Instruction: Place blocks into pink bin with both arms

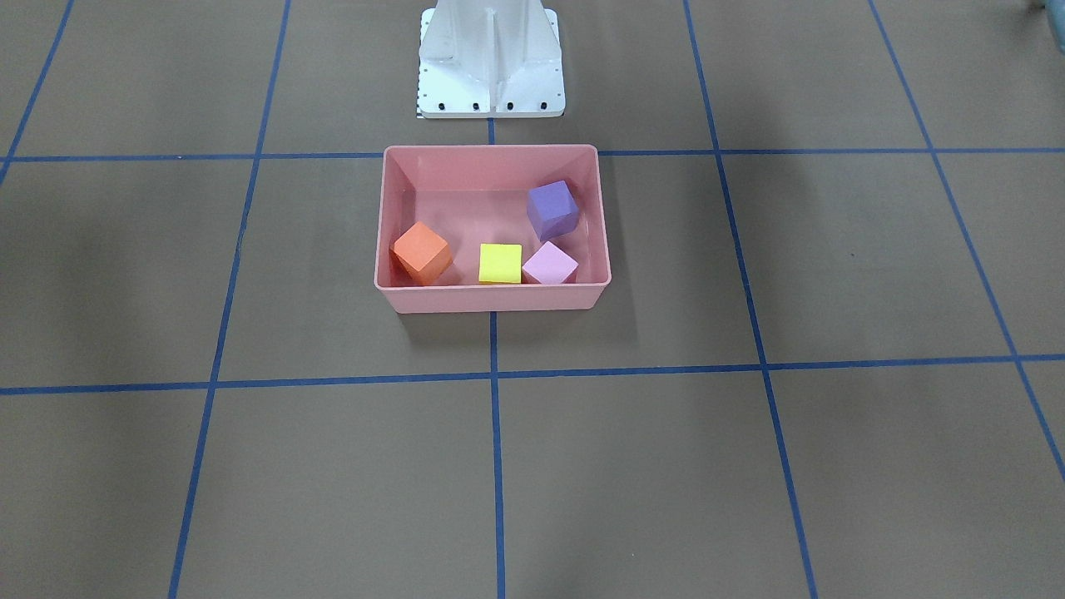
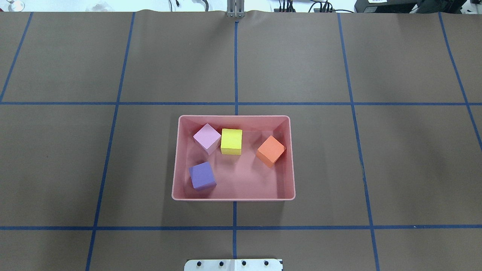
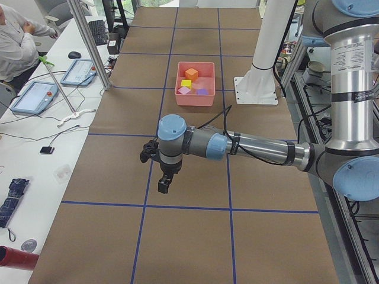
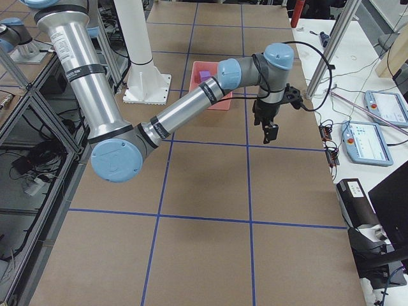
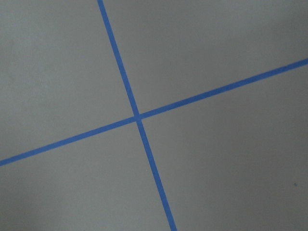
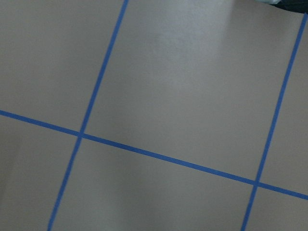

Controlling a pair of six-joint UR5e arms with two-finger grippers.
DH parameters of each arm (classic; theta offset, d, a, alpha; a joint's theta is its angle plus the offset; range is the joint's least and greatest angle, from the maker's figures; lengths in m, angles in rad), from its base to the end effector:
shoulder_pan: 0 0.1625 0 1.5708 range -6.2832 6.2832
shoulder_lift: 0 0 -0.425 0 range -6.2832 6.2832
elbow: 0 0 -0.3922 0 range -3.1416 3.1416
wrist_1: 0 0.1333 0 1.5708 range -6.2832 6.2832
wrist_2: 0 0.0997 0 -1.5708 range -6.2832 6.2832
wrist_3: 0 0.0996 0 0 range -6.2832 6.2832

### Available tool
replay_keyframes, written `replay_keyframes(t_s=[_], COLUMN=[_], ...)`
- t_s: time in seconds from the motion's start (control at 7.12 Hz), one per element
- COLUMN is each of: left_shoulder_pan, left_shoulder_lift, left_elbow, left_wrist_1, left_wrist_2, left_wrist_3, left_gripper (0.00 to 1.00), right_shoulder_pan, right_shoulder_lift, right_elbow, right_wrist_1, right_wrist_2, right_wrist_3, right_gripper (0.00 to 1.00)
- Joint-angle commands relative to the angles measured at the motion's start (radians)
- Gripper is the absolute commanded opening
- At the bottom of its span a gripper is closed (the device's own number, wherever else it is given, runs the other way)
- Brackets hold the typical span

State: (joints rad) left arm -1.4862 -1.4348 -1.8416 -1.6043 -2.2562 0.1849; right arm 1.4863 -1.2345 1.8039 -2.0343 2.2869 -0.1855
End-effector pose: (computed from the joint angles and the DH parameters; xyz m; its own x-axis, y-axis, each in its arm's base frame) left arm -0.0326 -0.4466 0.5902 0.7341 0.3488 -0.5826 -0.2221 0.9341 0.2794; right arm 0.0189 -0.5813 0.4164 0.7175 -0.3133 0.6221 0.2200 0.9494 0.2243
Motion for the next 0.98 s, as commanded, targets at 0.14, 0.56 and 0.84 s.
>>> replay_keyframes(t_s=[0.14,0.56,0.84], left_shoulder_pan=[-0.115,-0.155,-0.154], left_shoulder_lift=[0.019,0.039,0.031], left_elbow=[0.022,0.044,0.027], left_wrist_1=[0.148,0.153,0.149], left_wrist_2=[-0.072,-0.115,-0.117], left_wrist_3=[0.048,0.025,0.024], left_gripper=[1.0,1.0,1.0], right_shoulder_pan=[0.159,0.204,0.204], right_shoulder_lift=[-0.171,-0.362,-0.371], right_elbow=[-0.104,-0.217,-0.222], right_wrist_1=[0.029,0.394,0.401], right_wrist_2=[0.009,0.002,-0.016], right_wrist_3=[-0.187,-0.174,0.017], right_gripper=[1.0,1.0,1.0])
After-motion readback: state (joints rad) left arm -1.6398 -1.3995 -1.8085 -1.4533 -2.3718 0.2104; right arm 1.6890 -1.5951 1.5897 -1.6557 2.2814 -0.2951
